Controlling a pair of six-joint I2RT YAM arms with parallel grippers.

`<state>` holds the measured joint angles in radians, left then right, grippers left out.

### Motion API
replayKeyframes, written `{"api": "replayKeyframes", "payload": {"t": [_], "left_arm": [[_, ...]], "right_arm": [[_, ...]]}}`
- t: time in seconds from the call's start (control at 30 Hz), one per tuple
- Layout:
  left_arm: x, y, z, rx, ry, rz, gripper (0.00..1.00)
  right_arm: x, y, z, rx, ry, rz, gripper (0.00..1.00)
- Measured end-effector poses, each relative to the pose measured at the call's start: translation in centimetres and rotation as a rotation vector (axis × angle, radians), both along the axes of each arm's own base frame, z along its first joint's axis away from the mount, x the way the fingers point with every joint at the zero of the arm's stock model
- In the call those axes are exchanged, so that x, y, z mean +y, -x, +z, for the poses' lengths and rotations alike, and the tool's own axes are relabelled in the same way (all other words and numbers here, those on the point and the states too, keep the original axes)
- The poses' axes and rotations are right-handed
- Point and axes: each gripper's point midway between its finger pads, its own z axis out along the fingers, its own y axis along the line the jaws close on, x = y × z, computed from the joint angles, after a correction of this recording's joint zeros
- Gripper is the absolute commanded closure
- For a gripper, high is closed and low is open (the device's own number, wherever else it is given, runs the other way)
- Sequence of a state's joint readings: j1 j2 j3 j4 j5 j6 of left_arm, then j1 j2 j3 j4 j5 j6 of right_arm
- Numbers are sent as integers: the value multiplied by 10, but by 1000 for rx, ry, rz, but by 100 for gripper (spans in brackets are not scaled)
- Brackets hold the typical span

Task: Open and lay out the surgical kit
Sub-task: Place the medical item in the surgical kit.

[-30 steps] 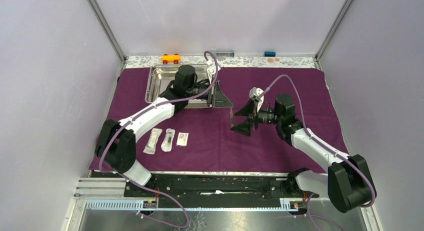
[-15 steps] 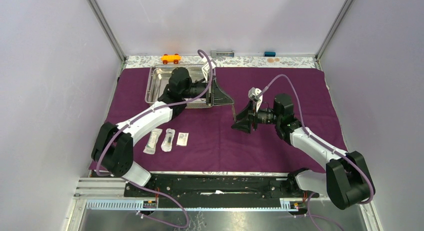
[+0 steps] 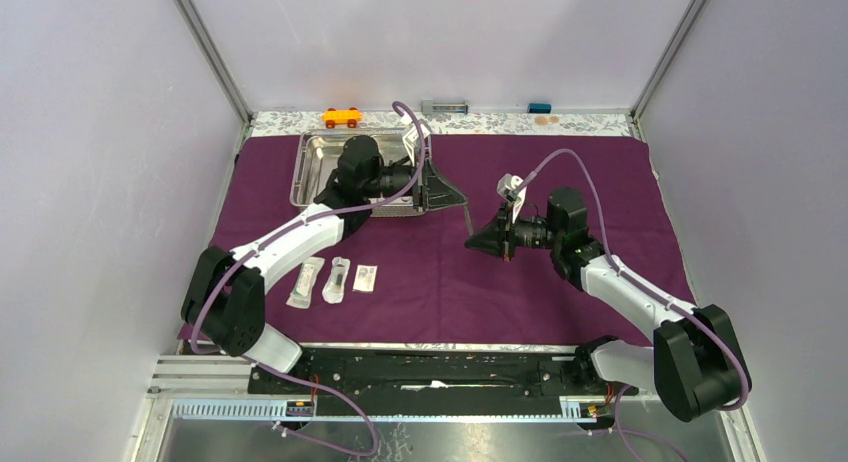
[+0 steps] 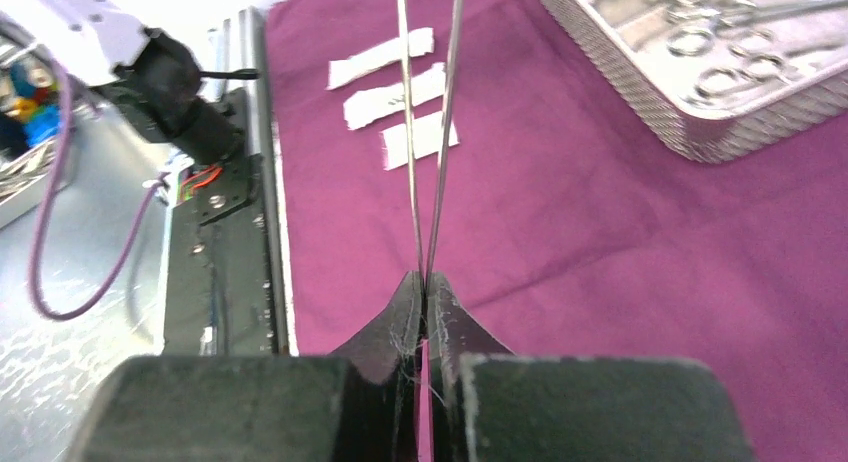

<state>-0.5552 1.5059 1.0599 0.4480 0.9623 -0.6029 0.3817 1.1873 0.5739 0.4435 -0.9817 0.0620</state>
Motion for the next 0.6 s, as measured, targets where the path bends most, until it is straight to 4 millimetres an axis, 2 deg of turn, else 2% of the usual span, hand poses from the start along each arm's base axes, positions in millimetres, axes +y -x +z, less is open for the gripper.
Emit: {"api": "replayKeyframes", "payload": {"t": [0.13,0.37,0.43,0.6], "left_arm": [[0,-16,-8,13,-64,91,60],[-9,-46,-23,40,-169,245,29],[-14,-49,-34,57,-204,266,26],[-28,-59,-60,92,-297,317,28]], "right_arm": [[-6,-17,-9,10,48,-107,100],[-21,-51,-13,-6,124,-303,100],[-24,-56,-17,0,143,-338,100],[-28,-62,-23,3,171,-381,100]]}}
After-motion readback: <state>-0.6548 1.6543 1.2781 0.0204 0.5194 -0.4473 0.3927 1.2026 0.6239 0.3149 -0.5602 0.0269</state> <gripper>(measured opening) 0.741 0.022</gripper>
